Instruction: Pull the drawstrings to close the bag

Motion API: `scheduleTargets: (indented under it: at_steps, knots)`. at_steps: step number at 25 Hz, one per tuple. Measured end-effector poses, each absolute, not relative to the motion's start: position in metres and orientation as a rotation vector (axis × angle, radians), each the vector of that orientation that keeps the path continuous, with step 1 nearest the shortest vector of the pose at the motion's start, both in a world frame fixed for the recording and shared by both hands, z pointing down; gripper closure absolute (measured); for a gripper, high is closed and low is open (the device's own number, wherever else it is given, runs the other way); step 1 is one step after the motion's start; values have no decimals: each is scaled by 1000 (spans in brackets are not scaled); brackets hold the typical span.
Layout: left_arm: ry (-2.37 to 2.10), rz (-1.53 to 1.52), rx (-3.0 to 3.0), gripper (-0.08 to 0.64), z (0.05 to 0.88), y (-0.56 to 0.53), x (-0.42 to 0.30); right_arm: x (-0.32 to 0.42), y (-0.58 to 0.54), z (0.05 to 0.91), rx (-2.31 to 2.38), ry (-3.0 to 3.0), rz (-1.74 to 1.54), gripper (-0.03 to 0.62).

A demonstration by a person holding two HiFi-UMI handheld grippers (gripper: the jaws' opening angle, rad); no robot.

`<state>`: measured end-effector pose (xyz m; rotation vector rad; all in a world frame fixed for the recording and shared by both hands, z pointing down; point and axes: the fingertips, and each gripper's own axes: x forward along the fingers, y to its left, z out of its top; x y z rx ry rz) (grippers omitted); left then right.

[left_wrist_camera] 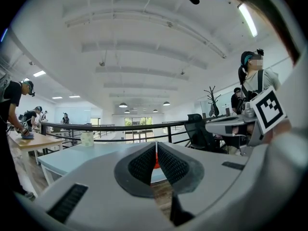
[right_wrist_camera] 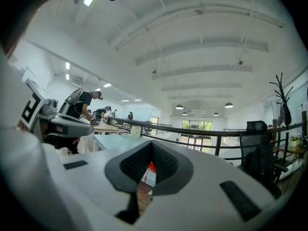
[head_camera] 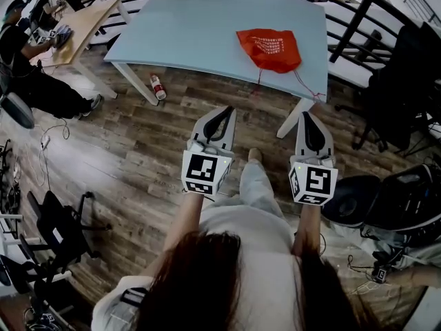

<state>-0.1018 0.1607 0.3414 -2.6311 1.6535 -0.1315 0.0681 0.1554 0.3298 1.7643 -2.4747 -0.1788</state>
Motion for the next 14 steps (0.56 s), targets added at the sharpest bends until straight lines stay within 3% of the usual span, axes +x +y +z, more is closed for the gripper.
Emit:
scheduleTargets:
  at_steps: [14]
  knots:
    - [1618,-114,-2694,535,347,168,-97,64,158,331,1750,-2462,-183,568]
